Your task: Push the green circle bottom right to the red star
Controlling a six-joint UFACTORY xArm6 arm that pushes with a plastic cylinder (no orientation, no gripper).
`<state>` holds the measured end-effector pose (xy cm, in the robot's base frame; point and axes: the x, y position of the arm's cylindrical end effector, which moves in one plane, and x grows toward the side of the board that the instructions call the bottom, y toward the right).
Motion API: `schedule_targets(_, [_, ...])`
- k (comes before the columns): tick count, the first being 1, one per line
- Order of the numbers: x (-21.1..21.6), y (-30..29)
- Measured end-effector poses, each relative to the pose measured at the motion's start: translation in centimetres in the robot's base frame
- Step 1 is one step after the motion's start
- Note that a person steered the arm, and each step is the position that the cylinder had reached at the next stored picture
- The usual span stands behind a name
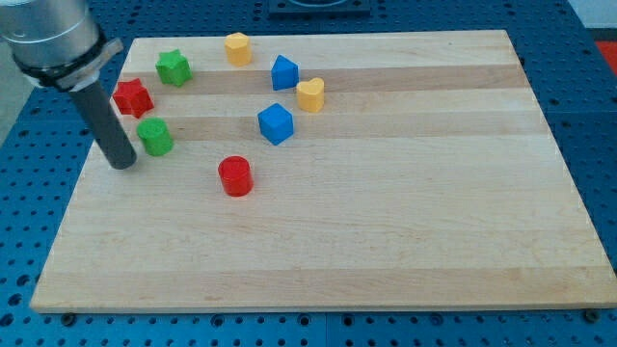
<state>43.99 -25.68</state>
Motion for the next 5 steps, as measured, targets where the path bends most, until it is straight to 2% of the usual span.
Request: schedule_targets(5, [-4.3,2.6])
